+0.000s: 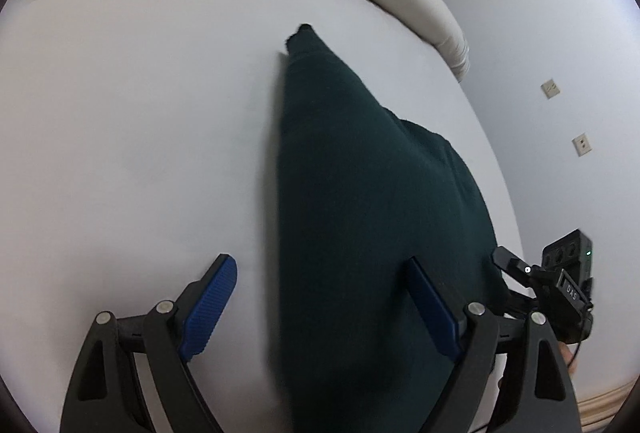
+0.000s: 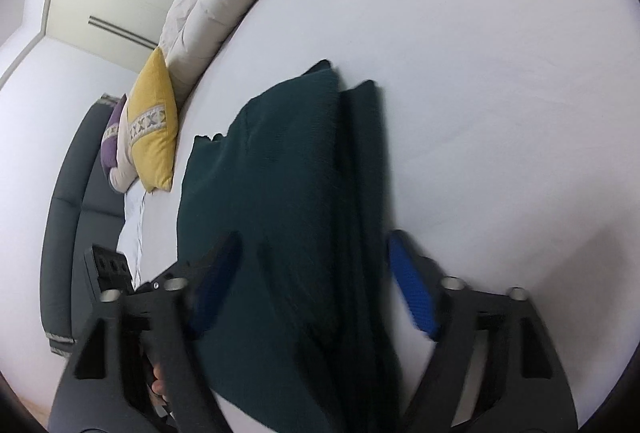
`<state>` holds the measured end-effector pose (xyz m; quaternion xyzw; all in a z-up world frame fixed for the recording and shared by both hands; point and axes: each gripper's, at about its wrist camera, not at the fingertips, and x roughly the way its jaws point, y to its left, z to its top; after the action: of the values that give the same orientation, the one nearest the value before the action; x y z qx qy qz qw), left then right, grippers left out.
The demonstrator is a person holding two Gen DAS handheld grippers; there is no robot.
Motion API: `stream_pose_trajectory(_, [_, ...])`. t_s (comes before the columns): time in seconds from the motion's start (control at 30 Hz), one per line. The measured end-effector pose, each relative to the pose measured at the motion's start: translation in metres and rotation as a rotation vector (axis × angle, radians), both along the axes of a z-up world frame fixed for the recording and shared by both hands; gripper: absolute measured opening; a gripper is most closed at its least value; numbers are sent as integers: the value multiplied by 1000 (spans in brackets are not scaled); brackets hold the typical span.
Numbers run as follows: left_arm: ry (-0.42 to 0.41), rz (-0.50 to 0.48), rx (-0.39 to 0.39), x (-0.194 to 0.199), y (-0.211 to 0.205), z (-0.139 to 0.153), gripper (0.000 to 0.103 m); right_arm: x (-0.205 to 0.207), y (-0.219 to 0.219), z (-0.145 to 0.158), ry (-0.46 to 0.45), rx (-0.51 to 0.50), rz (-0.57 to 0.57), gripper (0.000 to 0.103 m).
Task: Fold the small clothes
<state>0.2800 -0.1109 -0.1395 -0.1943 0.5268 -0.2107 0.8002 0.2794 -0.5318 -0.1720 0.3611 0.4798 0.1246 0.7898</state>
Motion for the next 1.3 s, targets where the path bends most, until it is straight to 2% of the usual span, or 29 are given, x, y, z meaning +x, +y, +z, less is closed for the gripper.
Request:
stream_pose_trajectory(0.07, [-1, -30, 52, 4, -13, 0, 78, 12, 6, -5, 26, -33, 11, 41])
stream_pose_trajectory(0.1, [-5, -49, 53, 5, -17, 0, 64, 17, 8, -7, 31, -44, 16, 36])
stream_pose_trajectory(0.2, [-3, -75, 79, 6, -26, 4, 52, 24, 13, -7, 35, -71, 21, 27])
stream_pose_trajectory(0.33, [-29, -95, 129, -2, -32, 19, 37, 21, 43, 16, 6, -236, 35, 22])
stream_pose_trajectory(0.47, [-50, -94, 153, -22, -20, 41, 35, 5, 81, 60, -58, -374, 70, 20])
stream_pose_trajectory(0.6, [-95, -80, 171, -53, 3, 70, 35, -20, 125, 98, -119, -423, 137, 20])
stream_pose_trajectory(0.77, [-167, -79, 208, -101, 48, 115, 35, -60, 174, 137, -183, -397, 203, 20])
stream_pose_trajectory(0.87, [-196, -78, 232, -135, 83, 128, 35, -83, 207, 154, -217, -383, 241, 20])
stream_pose_trajectory(1.13, [-204, -21, 246, -173, 139, 131, 36, -128, 280, 171, -254, -369, 310, 20])
stream_pose_trajectory(1.3, [-177, -3, 261, -182, 164, 115, 36, -137, 313, 152, -231, -349, 348, 20])
